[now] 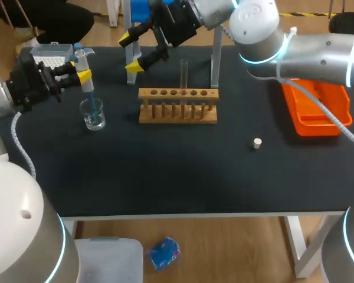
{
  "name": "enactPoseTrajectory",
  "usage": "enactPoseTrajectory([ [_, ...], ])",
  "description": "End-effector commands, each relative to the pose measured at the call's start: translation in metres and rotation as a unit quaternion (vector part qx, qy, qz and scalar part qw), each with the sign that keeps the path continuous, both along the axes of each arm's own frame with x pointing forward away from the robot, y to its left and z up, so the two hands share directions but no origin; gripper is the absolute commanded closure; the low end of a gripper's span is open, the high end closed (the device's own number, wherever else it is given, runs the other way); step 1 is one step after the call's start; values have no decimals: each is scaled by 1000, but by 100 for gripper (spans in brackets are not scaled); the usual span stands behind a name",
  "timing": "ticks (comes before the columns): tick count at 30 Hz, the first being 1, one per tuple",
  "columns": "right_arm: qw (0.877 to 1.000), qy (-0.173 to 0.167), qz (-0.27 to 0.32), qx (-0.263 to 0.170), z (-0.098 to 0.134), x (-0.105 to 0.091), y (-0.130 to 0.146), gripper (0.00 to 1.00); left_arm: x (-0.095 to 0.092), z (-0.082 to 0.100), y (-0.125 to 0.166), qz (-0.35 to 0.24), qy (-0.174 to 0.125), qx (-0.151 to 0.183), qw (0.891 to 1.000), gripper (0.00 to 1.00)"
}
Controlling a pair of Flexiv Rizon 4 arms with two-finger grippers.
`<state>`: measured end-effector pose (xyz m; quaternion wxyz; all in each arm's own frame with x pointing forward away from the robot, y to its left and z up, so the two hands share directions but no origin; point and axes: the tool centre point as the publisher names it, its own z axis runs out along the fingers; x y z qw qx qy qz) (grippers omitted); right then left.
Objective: Invert the test tube, pick up the pipette, mount the tip to pipette, aspirate from beaker and dispense into the tube, eject the tip, return the pipette, and cap with the stopper.
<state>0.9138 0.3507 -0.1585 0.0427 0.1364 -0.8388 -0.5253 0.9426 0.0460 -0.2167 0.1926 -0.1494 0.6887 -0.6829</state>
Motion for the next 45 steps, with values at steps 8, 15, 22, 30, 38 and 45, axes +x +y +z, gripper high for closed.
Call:
enactPoseTrajectory([
  [8, 998, 0, 57, 18, 11, 27, 50, 0, 0, 0, -1, 1, -1, 0, 1000, 100],
  [15, 996, 2, 83, 17, 19, 30, 65, 0, 0, 0, -1, 1, -1, 0, 1000, 100],
  [22, 994, 0, 102, 32, 28, 31, 78, 100, 0, 0, -1, 1, -1, 0, 1000, 100],
  [30, 991, 4, 125, 39, 36, 28, 95, 100, 0, 0, -1, 1, -1, 0, 1000, 100],
  [38, 988, 18, 140, 56, 33, 24, 107, 100, 0, 0, -1, 1, -1, 0, 1000, 100],
  [45, 987, 26, 144, 62, 27, 25, 113, 100, 0, 0, -1, 1, -1, 0, 1000, 100],
])
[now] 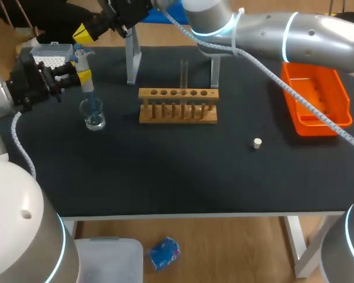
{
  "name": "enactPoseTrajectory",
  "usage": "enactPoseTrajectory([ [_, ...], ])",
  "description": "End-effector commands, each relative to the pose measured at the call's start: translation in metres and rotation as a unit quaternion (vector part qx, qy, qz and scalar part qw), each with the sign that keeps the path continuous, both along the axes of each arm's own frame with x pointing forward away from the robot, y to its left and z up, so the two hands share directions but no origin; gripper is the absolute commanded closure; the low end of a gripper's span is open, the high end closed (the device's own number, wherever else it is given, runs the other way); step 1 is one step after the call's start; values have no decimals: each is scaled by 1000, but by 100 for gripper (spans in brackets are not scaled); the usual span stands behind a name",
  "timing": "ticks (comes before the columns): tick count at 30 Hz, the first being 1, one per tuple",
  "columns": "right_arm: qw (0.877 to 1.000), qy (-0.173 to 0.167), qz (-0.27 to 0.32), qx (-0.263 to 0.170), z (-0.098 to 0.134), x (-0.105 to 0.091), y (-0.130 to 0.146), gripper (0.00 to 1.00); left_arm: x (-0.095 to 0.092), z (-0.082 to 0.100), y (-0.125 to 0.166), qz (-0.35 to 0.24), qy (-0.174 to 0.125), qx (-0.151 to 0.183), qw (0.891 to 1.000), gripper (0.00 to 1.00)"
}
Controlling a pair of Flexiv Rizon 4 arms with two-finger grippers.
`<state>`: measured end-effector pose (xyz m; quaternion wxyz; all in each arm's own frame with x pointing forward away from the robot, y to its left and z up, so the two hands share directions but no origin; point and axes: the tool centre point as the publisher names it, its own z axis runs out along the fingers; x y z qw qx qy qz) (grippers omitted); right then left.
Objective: Invert the test tube, pick up the pipette, mount the tip to pipette, aspirate from beaker and dispense into the tube, eject the tip, return the pipette, and cap with the stopper.
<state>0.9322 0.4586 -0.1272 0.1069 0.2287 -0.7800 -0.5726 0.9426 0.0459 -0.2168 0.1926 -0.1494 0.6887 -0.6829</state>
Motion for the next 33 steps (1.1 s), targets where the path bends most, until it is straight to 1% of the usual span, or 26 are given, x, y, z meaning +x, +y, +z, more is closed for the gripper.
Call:
enactPoseTrajectory([
  [1, 1000, 10, 28, -4, -4, 7, 5, 100, 0, 0, 0, 1, -1, 0, 1000, 100],
  [12, 999, 14, 33, -2, -7, 8, 9, 100, 0, 0, 0, 1, -1, 0, 1000, 100],
  [33, 999, 24, 28, -3, -18, 10, 7, 100, 0, 0, 0, 1, -1, 0, 1000, 100],
])
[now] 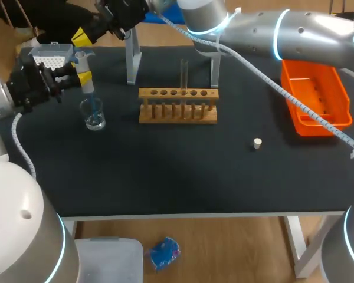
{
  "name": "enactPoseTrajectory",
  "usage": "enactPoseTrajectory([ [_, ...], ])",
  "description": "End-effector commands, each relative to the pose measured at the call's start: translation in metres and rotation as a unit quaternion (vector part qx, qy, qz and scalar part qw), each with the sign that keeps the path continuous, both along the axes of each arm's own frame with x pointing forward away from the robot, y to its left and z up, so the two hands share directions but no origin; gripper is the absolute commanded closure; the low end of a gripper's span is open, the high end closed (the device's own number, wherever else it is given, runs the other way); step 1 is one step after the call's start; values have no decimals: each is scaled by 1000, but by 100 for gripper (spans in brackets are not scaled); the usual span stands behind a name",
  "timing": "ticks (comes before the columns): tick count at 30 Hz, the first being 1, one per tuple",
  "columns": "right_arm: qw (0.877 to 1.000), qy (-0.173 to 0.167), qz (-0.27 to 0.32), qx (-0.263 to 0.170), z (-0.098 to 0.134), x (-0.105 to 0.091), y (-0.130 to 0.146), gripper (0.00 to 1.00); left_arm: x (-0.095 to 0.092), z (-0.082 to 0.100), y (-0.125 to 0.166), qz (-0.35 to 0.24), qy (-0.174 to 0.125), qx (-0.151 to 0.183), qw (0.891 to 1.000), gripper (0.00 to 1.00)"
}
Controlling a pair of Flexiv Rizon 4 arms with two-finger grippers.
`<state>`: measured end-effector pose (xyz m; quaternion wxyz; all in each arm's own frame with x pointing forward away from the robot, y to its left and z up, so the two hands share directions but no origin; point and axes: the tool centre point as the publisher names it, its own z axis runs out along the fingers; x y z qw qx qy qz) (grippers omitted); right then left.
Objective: Invert the test tube, pick up the pipette, mount the tip to pipette, aspirate from beaker and dispense into the tube, eject the tip, return the pipette, and cap with the stopper.
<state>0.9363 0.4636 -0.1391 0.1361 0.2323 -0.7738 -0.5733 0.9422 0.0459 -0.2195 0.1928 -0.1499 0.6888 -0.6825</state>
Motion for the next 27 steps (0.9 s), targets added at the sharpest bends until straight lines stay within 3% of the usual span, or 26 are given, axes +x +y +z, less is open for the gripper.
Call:
enactPoseTrajectory([
  [1, 1000, 3, 7, -1, -6, 6, 2, 100, 0, 2, -1, 1, -1, -1, 1000, 100],
  [27, 1000, 17, 5, -5, -21, 4, 3, 100, 0, 2, -1, 1, -1, -1, 1000, 100],
])
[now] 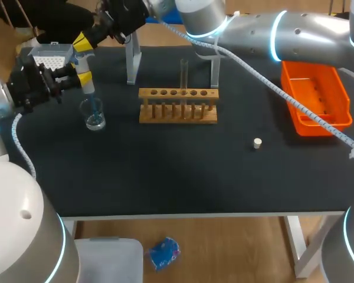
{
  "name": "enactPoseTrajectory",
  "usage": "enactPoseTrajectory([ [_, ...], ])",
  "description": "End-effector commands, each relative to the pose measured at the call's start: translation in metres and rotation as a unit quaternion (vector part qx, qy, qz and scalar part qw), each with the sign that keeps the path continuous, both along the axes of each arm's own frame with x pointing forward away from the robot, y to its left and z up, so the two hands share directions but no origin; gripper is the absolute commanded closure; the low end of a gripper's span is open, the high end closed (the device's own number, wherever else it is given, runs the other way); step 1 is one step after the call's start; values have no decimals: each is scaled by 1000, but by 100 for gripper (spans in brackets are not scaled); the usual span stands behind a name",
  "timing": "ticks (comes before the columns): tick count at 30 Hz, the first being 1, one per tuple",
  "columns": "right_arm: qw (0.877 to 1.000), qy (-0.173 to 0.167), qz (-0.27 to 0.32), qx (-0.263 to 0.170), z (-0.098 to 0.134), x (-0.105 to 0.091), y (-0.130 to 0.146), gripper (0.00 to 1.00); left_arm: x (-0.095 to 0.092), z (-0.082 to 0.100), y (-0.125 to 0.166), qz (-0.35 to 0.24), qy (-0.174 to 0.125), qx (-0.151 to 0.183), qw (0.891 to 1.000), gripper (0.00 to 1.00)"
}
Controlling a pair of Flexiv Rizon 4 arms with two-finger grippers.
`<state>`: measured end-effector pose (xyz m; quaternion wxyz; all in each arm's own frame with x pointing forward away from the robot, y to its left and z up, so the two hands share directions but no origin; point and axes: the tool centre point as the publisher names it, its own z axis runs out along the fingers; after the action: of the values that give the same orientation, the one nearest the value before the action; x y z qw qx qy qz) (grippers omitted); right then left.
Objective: Invert the test tube, pick up the pipette, mount the tip to pipette, aspirate from beaker and dispense into the tube, eject the tip, return the pipette, and cap with the stopper.
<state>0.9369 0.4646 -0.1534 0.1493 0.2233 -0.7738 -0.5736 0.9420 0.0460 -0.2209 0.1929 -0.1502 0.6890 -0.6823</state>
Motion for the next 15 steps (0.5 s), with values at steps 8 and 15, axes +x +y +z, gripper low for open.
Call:
enactPoseTrajectory([
  [8, 1000, 4, 1, -1, -9, 4, 1, 100, 0, 4, -1, 1, -2, -1, 1000, 100],
  [15, 1000, -4, 0, 2, -1, 4, 1, 100, 0, 4, -1, 1, -2, -1, 1000, 100],
])
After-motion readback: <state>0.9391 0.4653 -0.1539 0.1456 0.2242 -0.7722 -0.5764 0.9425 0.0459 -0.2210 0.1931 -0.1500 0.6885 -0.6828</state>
